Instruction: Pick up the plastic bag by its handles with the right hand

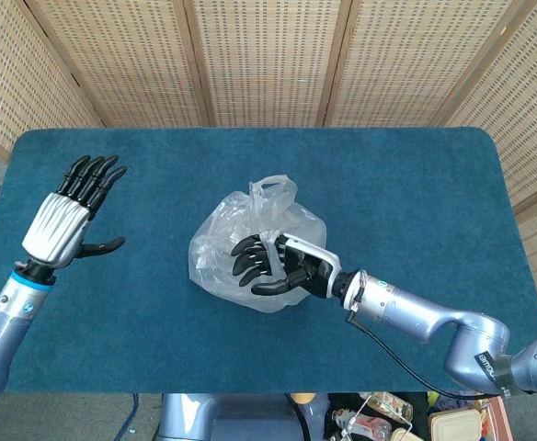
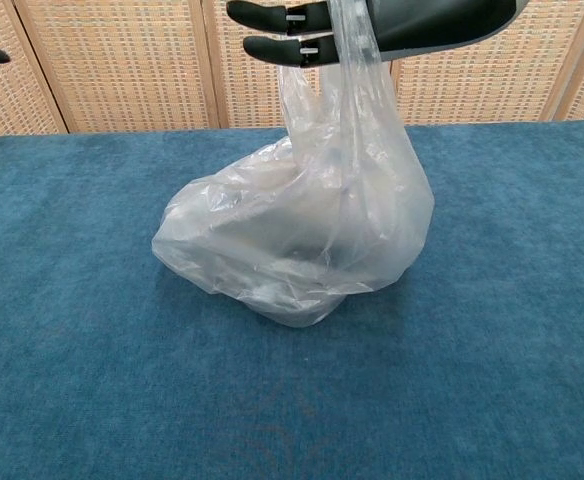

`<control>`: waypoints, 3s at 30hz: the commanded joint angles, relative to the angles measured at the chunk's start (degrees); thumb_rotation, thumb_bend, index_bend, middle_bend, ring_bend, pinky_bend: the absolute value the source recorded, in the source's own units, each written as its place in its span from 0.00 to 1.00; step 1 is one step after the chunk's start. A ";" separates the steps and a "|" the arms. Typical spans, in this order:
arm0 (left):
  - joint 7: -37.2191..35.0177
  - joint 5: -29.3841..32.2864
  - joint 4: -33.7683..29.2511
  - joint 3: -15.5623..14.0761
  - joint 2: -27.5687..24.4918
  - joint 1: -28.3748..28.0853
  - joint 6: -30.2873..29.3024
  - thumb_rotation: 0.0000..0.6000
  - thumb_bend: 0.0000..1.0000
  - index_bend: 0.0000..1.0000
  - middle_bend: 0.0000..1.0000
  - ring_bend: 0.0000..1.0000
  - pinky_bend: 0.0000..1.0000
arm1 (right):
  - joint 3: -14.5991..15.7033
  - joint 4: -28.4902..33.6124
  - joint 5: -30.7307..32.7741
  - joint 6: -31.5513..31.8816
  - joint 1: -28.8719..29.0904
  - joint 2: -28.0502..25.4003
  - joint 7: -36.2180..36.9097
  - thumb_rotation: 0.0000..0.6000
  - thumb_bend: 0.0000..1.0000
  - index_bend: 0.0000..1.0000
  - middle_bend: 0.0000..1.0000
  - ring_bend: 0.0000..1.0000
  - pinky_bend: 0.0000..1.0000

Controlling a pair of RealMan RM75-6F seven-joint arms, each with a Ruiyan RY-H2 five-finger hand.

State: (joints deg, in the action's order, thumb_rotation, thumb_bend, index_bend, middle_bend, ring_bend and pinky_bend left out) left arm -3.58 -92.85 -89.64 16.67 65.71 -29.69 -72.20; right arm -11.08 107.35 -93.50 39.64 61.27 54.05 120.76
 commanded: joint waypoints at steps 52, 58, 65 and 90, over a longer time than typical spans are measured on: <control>-11.98 -2.19 63.21 -1.72 44.99 -41.65 1.41 1.00 0.42 0.80 0.04 0.02 0.18 | 4.20 -5.18 0.21 2.01 4.13 0.69 1.53 1.00 0.02 0.35 0.45 0.33 0.34; -13.41 -1.44 62.78 -3.05 43.20 -39.85 -1.30 1.00 0.41 0.80 0.05 0.02 0.18 | 4.09 -5.27 2.06 1.09 3.97 0.97 0.40 1.00 0.02 0.35 0.45 0.33 0.34; -17.02 -2.49 60.73 -5.49 38.22 -35.77 -8.66 1.00 0.41 0.80 0.05 0.02 0.18 | 3.96 -7.52 4.81 0.32 2.87 2.19 -0.19 1.00 0.02 0.35 0.45 0.33 0.34; -13.70 -5.33 47.67 -9.19 24.93 -31.34 -16.51 1.00 0.41 0.77 0.06 0.03 0.18 | -0.93 -8.94 15.86 -2.14 -0.16 6.84 -9.68 1.00 0.02 0.35 0.45 0.30 0.31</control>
State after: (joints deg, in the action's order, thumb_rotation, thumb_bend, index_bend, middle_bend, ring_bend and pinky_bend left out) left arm -18.59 -97.73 -40.49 7.67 91.46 -60.65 -88.95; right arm -11.09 98.28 -78.94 37.70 61.45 59.97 112.35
